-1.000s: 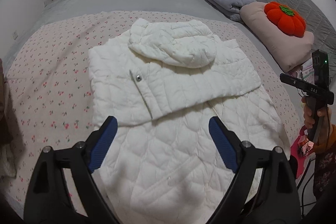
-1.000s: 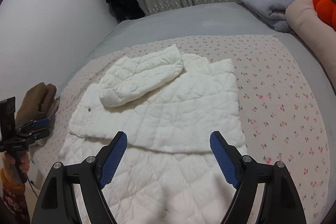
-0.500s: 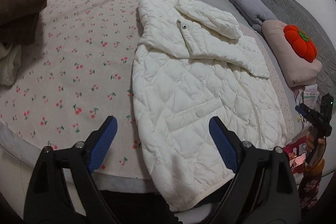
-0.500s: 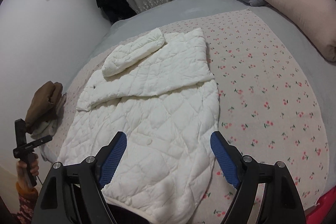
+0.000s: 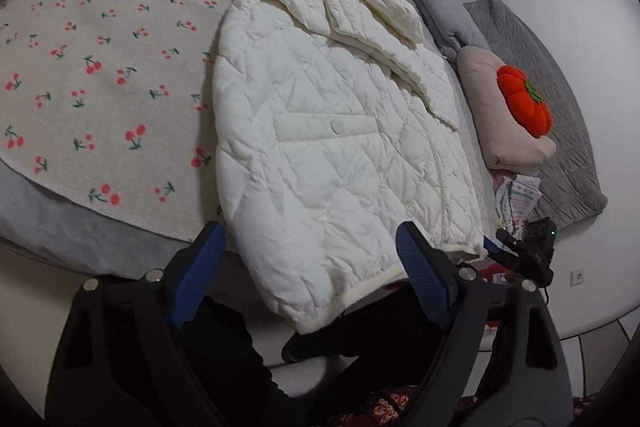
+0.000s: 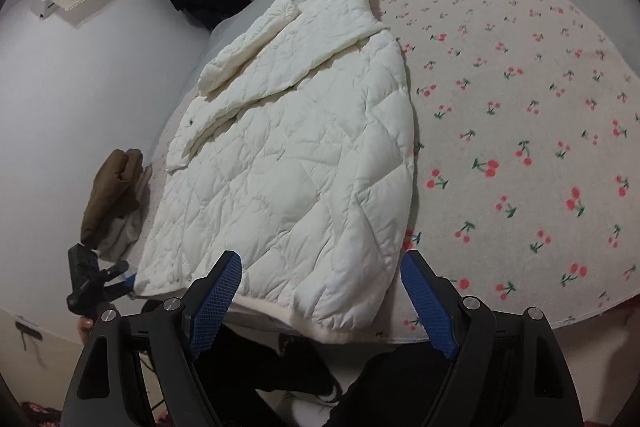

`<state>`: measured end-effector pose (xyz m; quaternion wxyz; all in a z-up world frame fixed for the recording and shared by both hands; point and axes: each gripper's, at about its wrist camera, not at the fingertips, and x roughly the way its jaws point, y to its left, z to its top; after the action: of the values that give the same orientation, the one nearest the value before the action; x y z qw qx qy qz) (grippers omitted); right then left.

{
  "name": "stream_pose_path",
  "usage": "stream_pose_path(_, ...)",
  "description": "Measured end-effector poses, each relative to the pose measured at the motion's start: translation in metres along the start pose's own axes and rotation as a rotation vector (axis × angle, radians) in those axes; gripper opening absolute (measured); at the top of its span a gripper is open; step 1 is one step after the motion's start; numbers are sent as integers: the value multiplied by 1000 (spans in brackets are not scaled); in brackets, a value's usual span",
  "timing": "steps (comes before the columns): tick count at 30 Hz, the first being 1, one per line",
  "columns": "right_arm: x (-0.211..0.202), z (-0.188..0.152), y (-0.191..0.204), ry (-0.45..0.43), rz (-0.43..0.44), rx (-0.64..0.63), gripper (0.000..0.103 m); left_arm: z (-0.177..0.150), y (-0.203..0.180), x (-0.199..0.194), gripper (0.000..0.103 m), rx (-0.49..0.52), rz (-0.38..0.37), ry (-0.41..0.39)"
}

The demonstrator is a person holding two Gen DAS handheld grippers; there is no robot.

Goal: Fold large clothes

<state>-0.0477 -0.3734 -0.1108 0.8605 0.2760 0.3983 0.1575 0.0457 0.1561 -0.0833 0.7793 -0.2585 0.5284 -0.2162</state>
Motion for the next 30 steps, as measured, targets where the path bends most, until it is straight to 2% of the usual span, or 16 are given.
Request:
stream_pose_path(3,11,-2,-10,36,95,70,84,-4,-2,6,80,6,-29,12)
stream_pose_path(6,17,-3,-18,40,97,105,81,-8,1,15,69,-26,-53,42)
stream_pose_path(9,19,-5,-26,45,140,152,75,-14,3,23,63,-51,-85,77)
stream_pose_path(11,16,-5,-32,38,139,180,71,-18,5,27,59,-52,-68,95)
stream_pose_path(15,10,-7,-45,17,109,210,70,-24,6,32,58,-58,-75,118)
stream_pose_path(22,25,-9,-40,87,148,207,71,-22,4,38,52,-64,-94,121)
stream_pose_path(25,30,-7,-38,99,160,212,71,-23,7,39,41,-72,-101,118)
stream_pose_path(26,32,-6,-38,104,166,216,66,-22,9,39,34,-83,-108,115)
stream_pose_path(27,35,-6,-38,120,176,215,47,-22,12,38,28,-92,-117,111)
stream_pose_path(28,36,-7,-39,140,187,215,37,-23,12,36,26,-96,-122,103)
stream_pose_path(30,37,-8,-36,145,213,205,23,-23,8,31,20,-85,-123,78)
